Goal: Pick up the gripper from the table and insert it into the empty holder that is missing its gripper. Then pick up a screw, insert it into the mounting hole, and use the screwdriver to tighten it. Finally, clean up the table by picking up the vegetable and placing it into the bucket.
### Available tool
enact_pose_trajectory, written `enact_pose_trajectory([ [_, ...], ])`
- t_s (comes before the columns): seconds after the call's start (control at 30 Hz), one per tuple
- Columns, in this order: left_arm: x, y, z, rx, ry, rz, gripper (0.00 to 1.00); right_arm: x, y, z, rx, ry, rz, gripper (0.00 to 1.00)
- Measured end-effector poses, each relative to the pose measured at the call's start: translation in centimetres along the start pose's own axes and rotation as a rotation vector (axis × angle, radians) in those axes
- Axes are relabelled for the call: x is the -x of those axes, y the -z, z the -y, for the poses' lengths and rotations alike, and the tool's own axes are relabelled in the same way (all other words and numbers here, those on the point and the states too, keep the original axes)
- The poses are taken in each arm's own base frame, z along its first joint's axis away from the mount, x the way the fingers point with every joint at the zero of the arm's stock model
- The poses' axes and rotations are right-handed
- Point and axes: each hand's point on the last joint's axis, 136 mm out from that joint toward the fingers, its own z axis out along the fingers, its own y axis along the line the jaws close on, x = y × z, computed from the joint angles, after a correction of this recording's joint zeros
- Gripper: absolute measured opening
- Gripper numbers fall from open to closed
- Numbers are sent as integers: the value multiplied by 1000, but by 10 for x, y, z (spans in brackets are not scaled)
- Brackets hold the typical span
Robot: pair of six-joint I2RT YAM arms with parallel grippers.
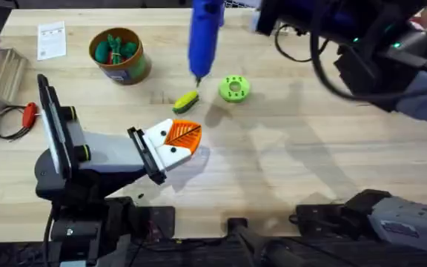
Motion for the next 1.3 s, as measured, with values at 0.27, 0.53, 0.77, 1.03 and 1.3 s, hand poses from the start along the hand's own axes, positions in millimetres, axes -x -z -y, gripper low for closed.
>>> enact_pose_trajectory([
  [0.27, 0, 0, 0, 0, 0, 0, 10, 1, -11, -75, 271, 119, 25, 23],
  [0.53, 0, 0, 0, 0, 0, 0, 10, -11, -14, -97, 387, 164, 7, 23],
  [0.77, 0, 0, 0, 0, 0, 0, 10, -24, -22, -122, 509, 211, 28, 23],
  [1.03, 0, 0, 0, 0, 0, 0, 10, -26, -15, -137, 594, 243, 34, 23],
  [1.3, 0, 0, 0, 0, 0, 0, 10, -31, -14, -153, 648, 248, 28, 23],
])
